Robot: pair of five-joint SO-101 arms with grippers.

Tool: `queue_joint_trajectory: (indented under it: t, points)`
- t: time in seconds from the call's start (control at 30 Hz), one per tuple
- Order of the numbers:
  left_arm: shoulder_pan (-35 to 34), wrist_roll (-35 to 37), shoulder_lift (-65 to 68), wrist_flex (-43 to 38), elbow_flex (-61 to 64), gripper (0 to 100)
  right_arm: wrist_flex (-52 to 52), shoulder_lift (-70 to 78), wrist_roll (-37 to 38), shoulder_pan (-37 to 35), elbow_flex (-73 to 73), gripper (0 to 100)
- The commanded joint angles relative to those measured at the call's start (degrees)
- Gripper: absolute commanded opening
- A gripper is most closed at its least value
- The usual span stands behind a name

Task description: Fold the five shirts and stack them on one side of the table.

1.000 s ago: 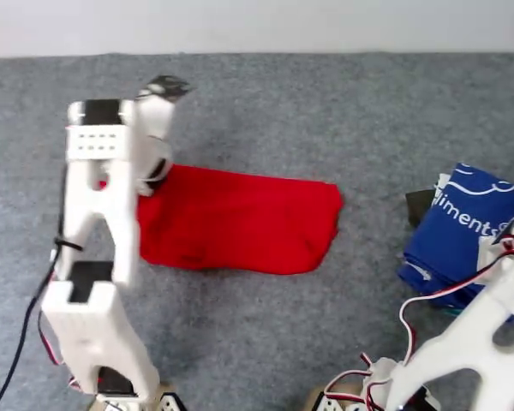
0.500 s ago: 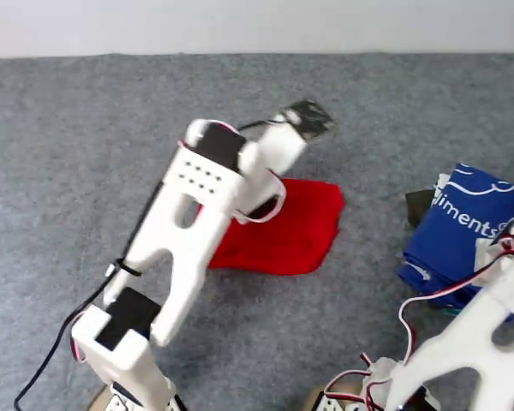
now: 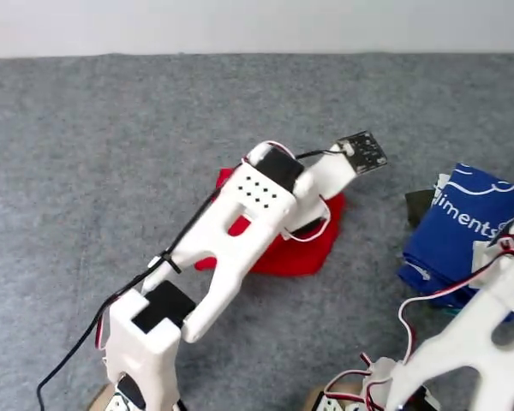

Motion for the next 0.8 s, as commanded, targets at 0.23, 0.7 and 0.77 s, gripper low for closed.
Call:
queue_joint_trajectory:
  t: [0.23,0.7,0.77]
  points:
    - [4.0,3.0,-0.6,-5.3,-0.7,12,2.2,-1.6,0.1,0.2,-0.3,0.9]
    - [-8.0,-1.4,-7.0,1.1,-2.6,1,2.2,-1.6,0.1,0.4,-0.3,0.9]
    - [-10.4,-2.5,-6.1,1.7,-2.4,2,2.2,-1.6,0.1,0.4,-0.3,0.9]
